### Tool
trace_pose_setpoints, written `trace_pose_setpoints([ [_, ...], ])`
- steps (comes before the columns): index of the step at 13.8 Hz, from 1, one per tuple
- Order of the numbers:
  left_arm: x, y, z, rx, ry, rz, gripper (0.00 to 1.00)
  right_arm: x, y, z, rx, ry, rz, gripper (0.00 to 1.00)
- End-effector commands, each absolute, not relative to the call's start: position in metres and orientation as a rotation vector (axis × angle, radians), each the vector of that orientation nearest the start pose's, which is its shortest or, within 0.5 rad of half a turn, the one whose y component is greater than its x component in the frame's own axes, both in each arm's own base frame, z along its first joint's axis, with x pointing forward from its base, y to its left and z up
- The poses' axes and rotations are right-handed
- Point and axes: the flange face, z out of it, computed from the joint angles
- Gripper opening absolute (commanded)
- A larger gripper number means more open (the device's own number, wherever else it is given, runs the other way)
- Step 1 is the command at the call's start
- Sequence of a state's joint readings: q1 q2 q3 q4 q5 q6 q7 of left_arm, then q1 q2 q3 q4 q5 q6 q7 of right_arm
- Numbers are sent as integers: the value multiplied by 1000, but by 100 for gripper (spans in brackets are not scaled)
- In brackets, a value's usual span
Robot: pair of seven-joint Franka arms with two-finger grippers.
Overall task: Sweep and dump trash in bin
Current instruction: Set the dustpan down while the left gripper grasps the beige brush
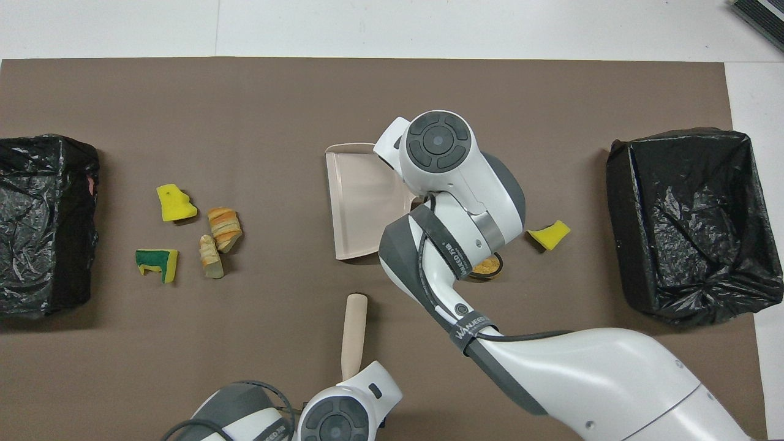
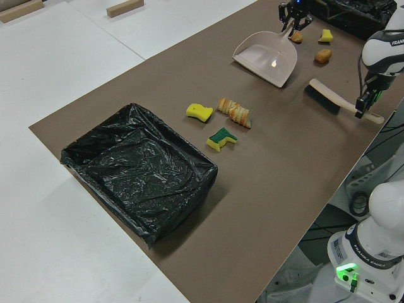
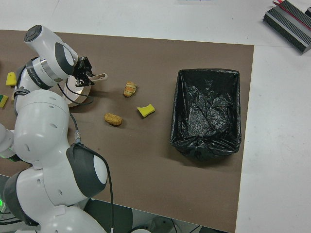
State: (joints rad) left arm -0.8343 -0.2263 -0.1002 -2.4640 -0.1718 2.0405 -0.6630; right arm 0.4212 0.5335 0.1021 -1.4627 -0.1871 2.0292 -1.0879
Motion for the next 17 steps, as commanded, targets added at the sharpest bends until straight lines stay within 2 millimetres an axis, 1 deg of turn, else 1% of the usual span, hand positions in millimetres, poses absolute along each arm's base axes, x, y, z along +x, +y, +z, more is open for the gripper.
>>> trace_pose_setpoints([
  [1, 262, -301, 416, -3060, 245, 371, 0, 611, 347, 378, 2003, 2267, -3, 0],
  [2, 270, -281, 434, -3073, 233, 374, 0, 609, 347, 376, 2030, 2252, -35, 0],
  [3, 280, -265, 452, -3077, 218, 391, 0, 607, 348, 377, 2101, 2216, -43, 0],
  [4, 292, -252, 465, -3075, 171, 417, 0, 605, 349, 376, 2150, 2194, -40, 0],
  [5, 312, -230, 479, -3080, 71, 438, 0, 605, 349, 378, 2156, 2188, -42, 0],
  [6, 340, -199, 488, -3070, -11, 391, 0, 604, 351, 379, 2159, 2188, -55, 0],
  [7, 362, -169, 491, -3064, 23, 367, 0, 598, 359, 379, 2165, 2188, -69, 0],
  [8, 382, -140, 488, -3076, 13, 358, 0, 593, 370, 373, 2175, 2174, -75, 0],
  [9, 399, -112, 488, -3085, -61, 354, 0, 593, 370, 369, 2180, 2170, -91, 0],
  [10, 414, -90, 489, -3087, -101, 331, 0, 595, 367, 369, 2187, 2162, -93, 0],
  [11, 429, -70, 491, -3090, -130, 310, 0, 595, 370, 371, 2194, 2156, -88, 0],
  [12, 444, -54, 487, -3088, -154, 326, 0, 594, 370, 371, 2209, 2141, -96, 0],
  [13, 455, -44, 481, -3066, -157, 348, 0, 594, 371, 368, 2219, 2131, -105, 0],
  [14, 461, -39, 470, -3037, -153, 371, 0, 593, 374, 366, 2227, 2120, -111, 0],
  [15, 463, -23, 461, -3022, -194, 394, 0, 592, 376, 365, 2230, 2117, -111, 0],
  [16, 465, -6, 456, -3021, -247, 405, 0, 592, 376, 366, 2230, 2115, -106, 0],
  [17, 465, -3, 451, -3021, -258, 412, 0, 592, 376, 365, 2230, 2115, -109, 0],
])
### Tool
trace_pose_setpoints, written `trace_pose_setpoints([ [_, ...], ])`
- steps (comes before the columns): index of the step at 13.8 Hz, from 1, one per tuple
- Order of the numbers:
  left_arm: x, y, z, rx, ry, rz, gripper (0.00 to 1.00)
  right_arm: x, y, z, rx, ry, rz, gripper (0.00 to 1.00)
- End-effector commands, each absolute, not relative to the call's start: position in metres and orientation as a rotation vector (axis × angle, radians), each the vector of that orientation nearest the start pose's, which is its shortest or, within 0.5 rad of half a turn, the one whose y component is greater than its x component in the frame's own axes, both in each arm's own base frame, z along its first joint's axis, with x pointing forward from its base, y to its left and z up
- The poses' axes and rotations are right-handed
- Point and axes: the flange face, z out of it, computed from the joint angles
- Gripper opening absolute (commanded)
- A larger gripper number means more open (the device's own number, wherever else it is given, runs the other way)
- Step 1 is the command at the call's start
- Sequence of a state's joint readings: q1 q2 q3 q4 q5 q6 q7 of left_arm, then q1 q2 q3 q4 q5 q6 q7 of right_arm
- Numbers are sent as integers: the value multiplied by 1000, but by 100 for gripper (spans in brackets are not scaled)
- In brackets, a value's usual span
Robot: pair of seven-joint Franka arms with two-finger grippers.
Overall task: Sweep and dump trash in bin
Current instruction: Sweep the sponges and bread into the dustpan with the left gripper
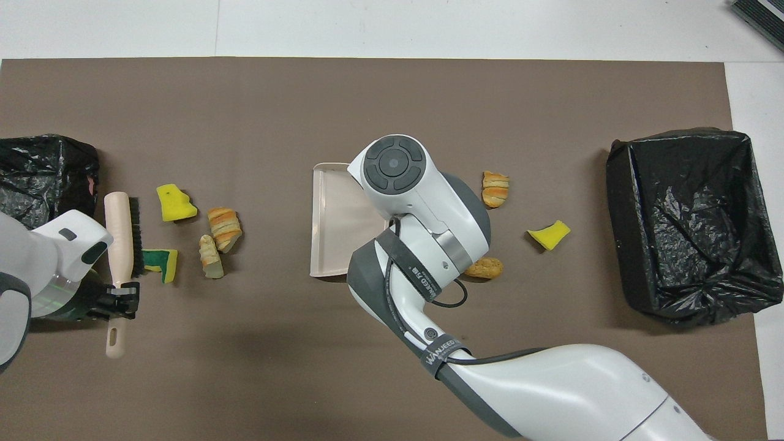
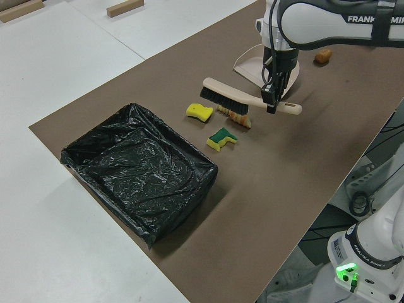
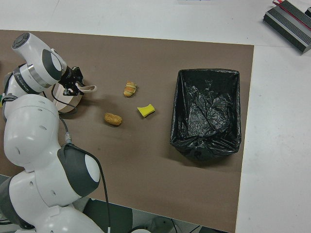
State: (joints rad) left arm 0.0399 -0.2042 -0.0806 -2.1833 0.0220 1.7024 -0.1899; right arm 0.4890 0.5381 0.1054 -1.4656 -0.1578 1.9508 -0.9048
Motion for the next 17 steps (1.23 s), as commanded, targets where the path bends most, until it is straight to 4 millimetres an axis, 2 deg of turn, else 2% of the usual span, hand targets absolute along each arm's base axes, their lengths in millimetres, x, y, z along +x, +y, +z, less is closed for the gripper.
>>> trace_pose_setpoints([
  [1, 465, 1, 438, -3015, -275, 442, 0, 593, 375, 365, -2328, -2203, 108, 0],
  [3, 460, 9, 421, -3008, -302, 468, 0, 593, 376, 365, -2329, -2196, 97, 0],
  [5, 454, 29, 404, -2998, -364, 511, 0, 593, 376, 366, -2330, -2191, 94, 0],
  [6, 454, 32, 394, -2985, -356, 512, 0, 593, 377, 366, -2332, -2170, 83, 0],
  [9, 456, 25, 379, -2991, -328, 475, 0, 593, 377, 363, -2331, -2153, 90, 0],
  [10, 459, 22, 373, -2994, -320, 468, 0, 590, 383, 351, -2331, -2151, 113, 0],
  [11, 462, 10, 366, -2997, -296, 459, 0, 586, 393, 346, -2334, -2160, 119, 0],
  [13, 464, -22, 350, -2994, -261, 471, 0, 585, 398, 348, -2331, -2187, 107, 0],
  [17, 462, -83, 353, -3075, -175, 479, 0, 586, 398, 351, -2306, -2287, 102, 0],
])
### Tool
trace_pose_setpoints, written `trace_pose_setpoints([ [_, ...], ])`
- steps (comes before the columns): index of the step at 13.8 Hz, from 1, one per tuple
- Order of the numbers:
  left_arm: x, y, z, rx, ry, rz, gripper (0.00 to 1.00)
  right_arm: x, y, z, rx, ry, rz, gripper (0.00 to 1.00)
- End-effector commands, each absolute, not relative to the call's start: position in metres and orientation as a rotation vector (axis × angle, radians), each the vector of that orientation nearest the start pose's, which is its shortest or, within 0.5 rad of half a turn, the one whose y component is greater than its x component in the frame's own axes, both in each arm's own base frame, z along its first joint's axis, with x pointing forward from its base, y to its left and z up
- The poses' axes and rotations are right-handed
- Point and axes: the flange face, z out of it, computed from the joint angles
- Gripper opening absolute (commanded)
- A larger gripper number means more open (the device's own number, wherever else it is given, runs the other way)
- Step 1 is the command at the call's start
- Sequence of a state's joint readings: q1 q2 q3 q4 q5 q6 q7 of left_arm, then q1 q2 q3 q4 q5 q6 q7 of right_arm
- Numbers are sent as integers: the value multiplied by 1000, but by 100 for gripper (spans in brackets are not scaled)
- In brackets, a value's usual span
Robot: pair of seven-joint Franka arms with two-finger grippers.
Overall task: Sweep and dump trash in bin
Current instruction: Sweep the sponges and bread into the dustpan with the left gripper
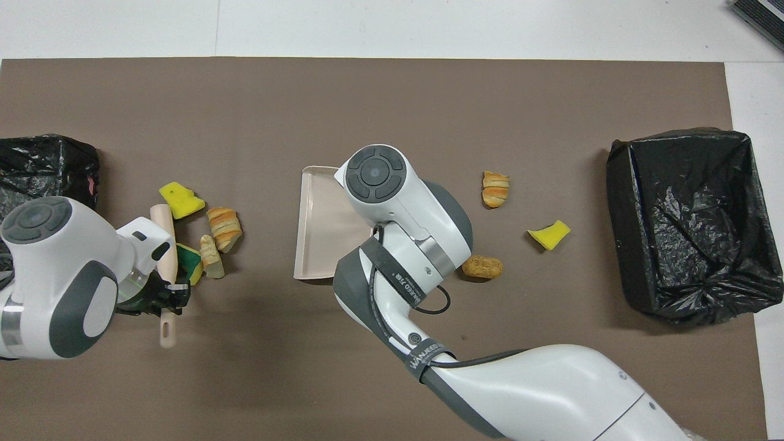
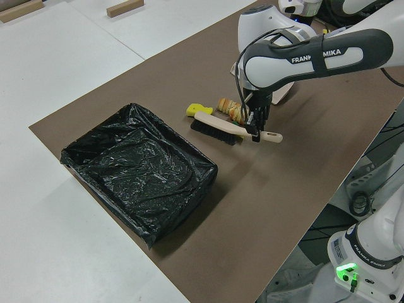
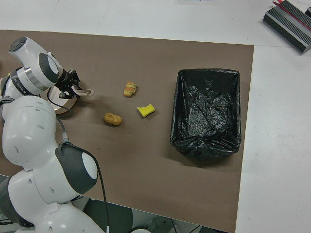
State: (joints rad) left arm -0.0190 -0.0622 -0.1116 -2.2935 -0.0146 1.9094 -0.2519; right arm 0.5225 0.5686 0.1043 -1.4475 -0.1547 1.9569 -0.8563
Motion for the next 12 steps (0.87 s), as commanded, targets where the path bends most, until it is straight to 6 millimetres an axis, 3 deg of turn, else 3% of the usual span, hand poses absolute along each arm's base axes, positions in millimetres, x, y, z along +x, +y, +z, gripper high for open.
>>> trace_pose_setpoints([
  [1, 462, -100, 354, -3098, -138, 450, 0, 584, 402, 351, -2266, -2347, 97, 0],
  [6, 451, -182, 355, -3188, 36, 353, 0, 581, 404, 350, -2228, -2384, 102, 0],
  [10, 452, -215, 366, -3285, 1, 360, 0, 581, 403, 349, -2195, -2414, 113, 0],
  [12, 465, -208, 383, -3313, -113, 367, 0, 581, 404, 350, -2194, -2415, 110, 0],
])
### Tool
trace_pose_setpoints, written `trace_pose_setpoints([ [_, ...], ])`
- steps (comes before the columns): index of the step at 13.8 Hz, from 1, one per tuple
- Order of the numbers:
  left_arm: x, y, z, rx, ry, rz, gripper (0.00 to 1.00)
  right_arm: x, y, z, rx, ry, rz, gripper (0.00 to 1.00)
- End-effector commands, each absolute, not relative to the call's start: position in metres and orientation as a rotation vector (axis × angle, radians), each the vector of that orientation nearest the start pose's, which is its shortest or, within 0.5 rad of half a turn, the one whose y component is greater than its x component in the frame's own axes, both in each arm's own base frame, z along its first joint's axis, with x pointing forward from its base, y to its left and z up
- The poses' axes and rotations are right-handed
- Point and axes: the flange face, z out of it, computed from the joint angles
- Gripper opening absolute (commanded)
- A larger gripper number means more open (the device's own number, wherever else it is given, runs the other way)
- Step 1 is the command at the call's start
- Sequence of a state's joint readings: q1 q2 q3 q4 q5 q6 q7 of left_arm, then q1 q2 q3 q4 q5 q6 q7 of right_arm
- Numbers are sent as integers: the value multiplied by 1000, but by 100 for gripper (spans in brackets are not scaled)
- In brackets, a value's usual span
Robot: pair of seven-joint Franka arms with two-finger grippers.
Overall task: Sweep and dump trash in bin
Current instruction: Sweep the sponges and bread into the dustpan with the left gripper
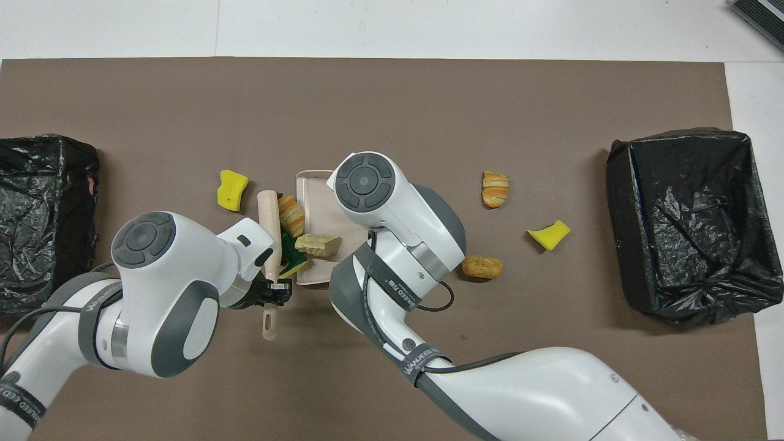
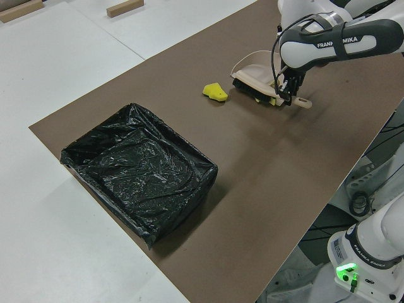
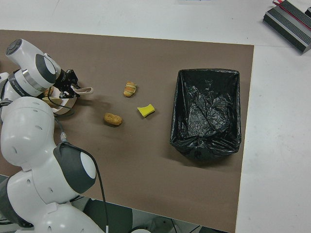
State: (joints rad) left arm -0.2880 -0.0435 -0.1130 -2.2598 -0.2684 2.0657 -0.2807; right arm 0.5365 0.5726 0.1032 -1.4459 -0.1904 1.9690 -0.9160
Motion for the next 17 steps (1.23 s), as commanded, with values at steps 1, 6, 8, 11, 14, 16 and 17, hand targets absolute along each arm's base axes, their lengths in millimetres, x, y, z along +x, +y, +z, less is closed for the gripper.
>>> trace_pose_setpoints([
  [1, 473, -189, 402, -3315, -142, 393, 0, 581, 403, 350, 2028, 2233, -102, 0],
  [6, 513, -113, 458, -3192, 150, 339, 0, 582, 403, 349, 2024, 2231, -98, 0],
  [8, 528, -72, 455, -3157, 205, 254, 0, 581, 404, 350, 2022, 2234, -96, 0],
  [11, 547, -64, 406, -3073, 249, 290, 0, 582, 403, 349, 2022, 2233, -96, 0],
  [14, 530, -75, 374, -3058, 280, 378, 0, 581, 404, 349, 2023, 2235, -98, 0],
  [16, 520, -88, 370, -3050, 311, 408, 0, 582, 403, 350, 2024, 2233, -96, 0],
  [17, 514, -97, 366, -3050, 310, 425, 0, 582, 403, 350, 2024, 2233, -96, 0],
])
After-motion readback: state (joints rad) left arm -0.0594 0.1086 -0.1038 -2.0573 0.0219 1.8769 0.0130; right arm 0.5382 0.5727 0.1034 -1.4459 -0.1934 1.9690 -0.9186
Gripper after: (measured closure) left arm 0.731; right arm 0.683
